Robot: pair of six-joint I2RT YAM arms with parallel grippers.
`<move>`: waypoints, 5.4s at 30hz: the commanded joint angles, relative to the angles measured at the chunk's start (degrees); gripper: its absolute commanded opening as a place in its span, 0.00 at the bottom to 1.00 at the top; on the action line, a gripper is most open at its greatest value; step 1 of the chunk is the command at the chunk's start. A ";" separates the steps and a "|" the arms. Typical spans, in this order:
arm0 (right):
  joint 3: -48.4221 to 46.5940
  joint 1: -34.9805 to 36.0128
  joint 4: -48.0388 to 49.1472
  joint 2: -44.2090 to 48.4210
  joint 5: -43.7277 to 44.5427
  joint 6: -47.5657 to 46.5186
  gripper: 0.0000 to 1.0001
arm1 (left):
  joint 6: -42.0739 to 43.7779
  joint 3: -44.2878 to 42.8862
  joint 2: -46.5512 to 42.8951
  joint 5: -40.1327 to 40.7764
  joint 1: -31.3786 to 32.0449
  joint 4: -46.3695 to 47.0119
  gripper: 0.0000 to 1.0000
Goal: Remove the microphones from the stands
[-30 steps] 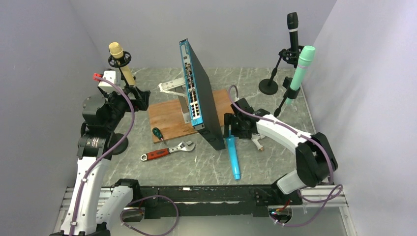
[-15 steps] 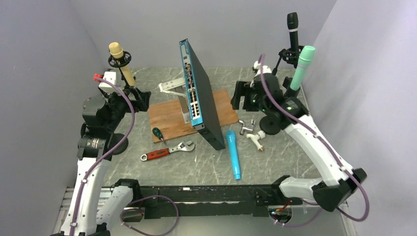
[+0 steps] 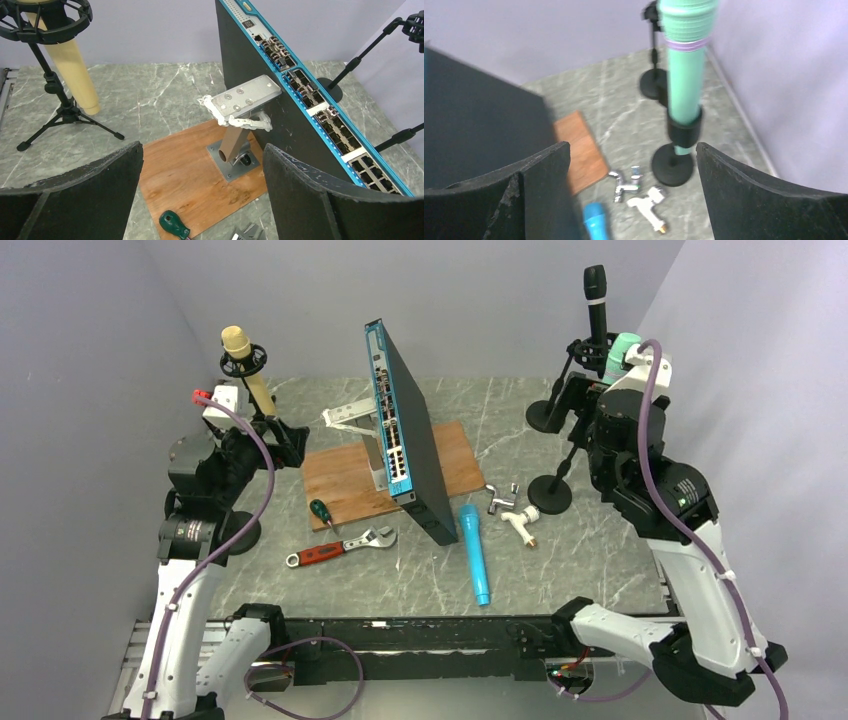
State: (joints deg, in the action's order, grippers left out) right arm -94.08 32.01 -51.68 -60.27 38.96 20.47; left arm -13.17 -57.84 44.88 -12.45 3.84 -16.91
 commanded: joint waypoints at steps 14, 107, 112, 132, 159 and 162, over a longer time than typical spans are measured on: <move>-2.30 -15.48 4.65 -8.85 8.15 -8.22 0.83 | -0.72 0.10 0.86 -3.86 0.03 4.09 0.93; 18.06 -36.45 28.27 -2.39 -81.51 -42.96 0.00 | 29.12 -63.68 83.08 -25.03 45.87 29.98 0.90; 18.23 -36.42 28.55 -2.37 -81.35 -42.78 0.00 | 29.04 -65.23 84.08 -25.69 45.36 27.78 0.90; 17.26 -36.40 32.18 -1.12 -75.41 -38.02 0.00 | 29.96 -65.20 82.75 -21.66 45.21 25.10 0.00; 15.32 -36.42 27.75 -2.20 -80.47 -41.34 0.00 | 26.88 -66.64 80.39 -26.18 45.28 23.67 0.46; 14.47 -36.46 27.76 -2.53 -80.03 -41.00 0.00 | 27.57 -67.19 80.92 -24.02 45.14 22.01 0.00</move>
State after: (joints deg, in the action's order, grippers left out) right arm -76.77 -4.82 -24.36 -63.00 -39.05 -22.44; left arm 12.21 -122.74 128.73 -38.41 48.77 5.04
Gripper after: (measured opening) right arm 0.406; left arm 0.482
